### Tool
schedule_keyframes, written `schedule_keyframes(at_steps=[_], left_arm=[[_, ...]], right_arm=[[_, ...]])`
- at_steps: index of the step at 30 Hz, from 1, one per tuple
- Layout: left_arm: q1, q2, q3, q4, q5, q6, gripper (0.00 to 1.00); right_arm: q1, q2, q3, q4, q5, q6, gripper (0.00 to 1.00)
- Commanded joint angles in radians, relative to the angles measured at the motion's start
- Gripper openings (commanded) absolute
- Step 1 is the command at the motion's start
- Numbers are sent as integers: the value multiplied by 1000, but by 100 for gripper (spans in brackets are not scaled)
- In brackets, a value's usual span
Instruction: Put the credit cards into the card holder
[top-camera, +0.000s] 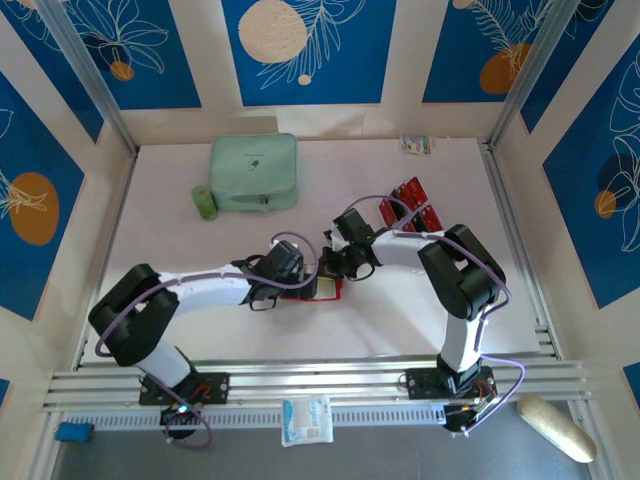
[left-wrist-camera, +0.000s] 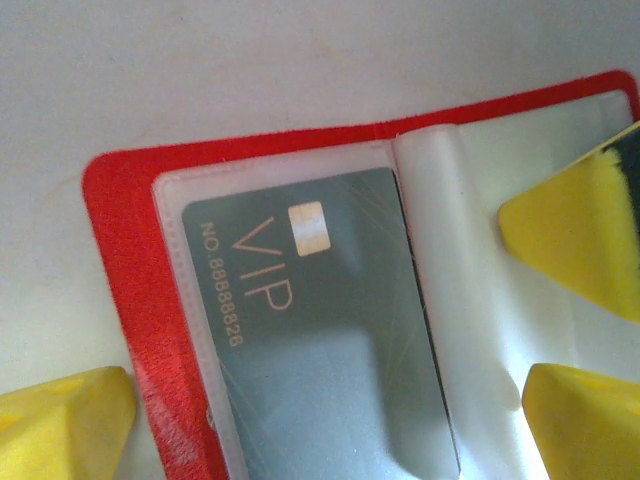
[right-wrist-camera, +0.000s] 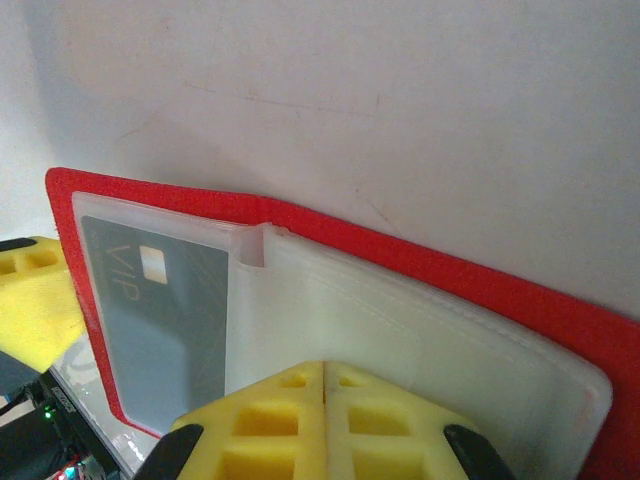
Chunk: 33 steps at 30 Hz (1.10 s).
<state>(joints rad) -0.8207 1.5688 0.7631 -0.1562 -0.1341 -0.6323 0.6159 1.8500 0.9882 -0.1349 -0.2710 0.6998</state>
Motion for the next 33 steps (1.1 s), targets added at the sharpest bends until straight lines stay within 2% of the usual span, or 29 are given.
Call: schedule_keyframes(at_steps=[1,5,7,12,15,26,33], left_arm=[[-12,31,20,-30,-27,28,100],[-14,39,9,-39,-46,27,99],[-14,32,-2,-38,-50,20,99],[-14,20,-19,-26,-53,5,99],[-14,15,-24,-25,-56,2,99],[-14,0,-36,-25,-68,-4,99],[-14,-14,-41,-23,-74,-6,99]], right_arm=[[9,22,15,-17,-22,11,0],[2,-4,8,-19,-27,11,0],[-6,-37,-3,-17,-21,10,4],[-17,-89,-29,-21,11,23,34],[-17,-87,-43,-13,21,33,42],[-20,-43,-49,8,23,50,50],[-30,-14,-46,38,-29,68,50]])
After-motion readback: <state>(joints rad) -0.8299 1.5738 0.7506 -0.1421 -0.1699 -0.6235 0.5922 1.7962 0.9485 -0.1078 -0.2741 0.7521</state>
